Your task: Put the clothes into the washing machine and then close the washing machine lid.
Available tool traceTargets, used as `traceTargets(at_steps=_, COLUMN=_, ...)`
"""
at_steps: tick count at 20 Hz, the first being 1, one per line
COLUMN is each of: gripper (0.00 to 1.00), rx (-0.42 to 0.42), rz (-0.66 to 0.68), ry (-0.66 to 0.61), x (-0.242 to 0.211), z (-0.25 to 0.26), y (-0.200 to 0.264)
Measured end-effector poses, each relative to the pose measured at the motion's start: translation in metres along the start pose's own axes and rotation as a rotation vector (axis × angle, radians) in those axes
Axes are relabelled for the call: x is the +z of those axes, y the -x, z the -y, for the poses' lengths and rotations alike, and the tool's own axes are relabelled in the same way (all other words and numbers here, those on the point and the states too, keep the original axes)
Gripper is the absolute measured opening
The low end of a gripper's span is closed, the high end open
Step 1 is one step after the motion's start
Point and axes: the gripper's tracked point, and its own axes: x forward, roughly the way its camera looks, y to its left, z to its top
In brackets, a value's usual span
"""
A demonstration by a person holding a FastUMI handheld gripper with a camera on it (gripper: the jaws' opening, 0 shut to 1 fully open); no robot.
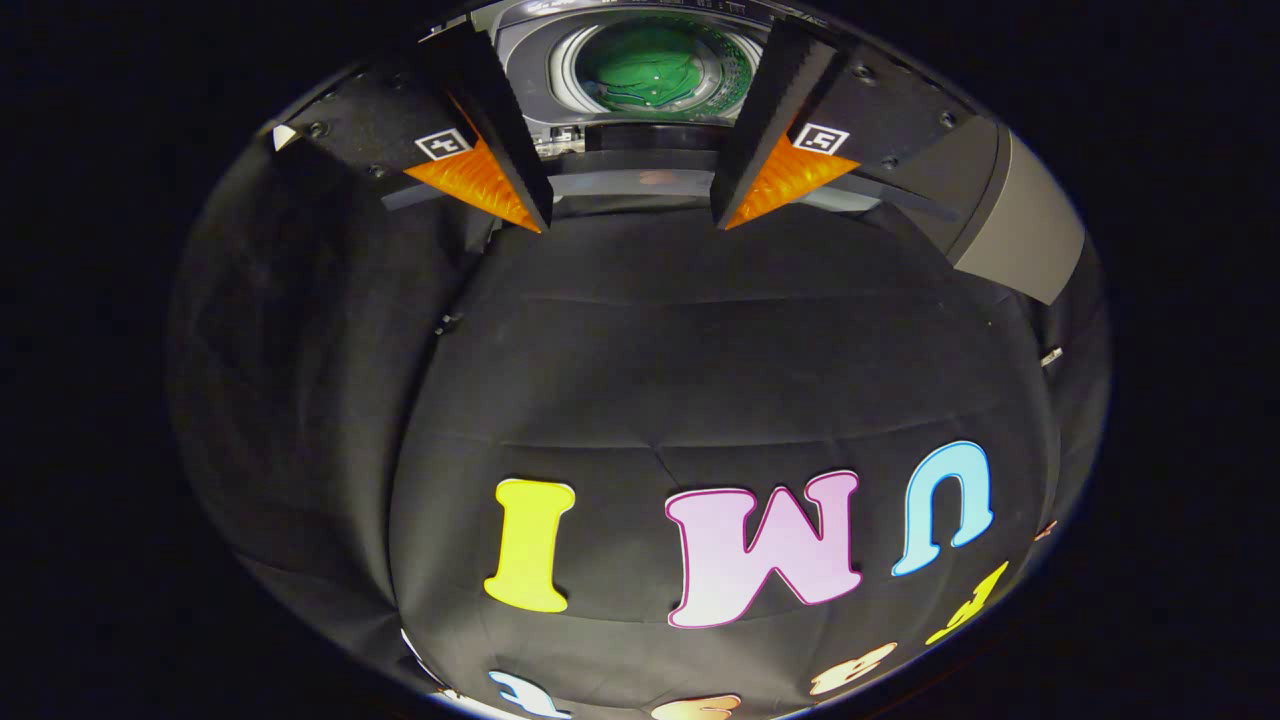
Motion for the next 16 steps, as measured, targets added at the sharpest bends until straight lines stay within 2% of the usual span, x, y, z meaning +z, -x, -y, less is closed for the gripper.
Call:
traceTargets(at_steps=5, gripper=1.0, rx=-0.035, rz=-0.01, ry=0.004, x=-0.008, z=-0.001, y=0.008)
traceTargets(at_steps=13, gripper=1.0, rx=-0.031, rz=-0.031, ry=0.009, x=-0.022, z=0.003, y=0.018)
traceTargets(at_steps=16, gripper=1.0, rx=-0.016, rz=-0.084, ry=0.013, x=-0.039, z=-0.001, y=0.019)
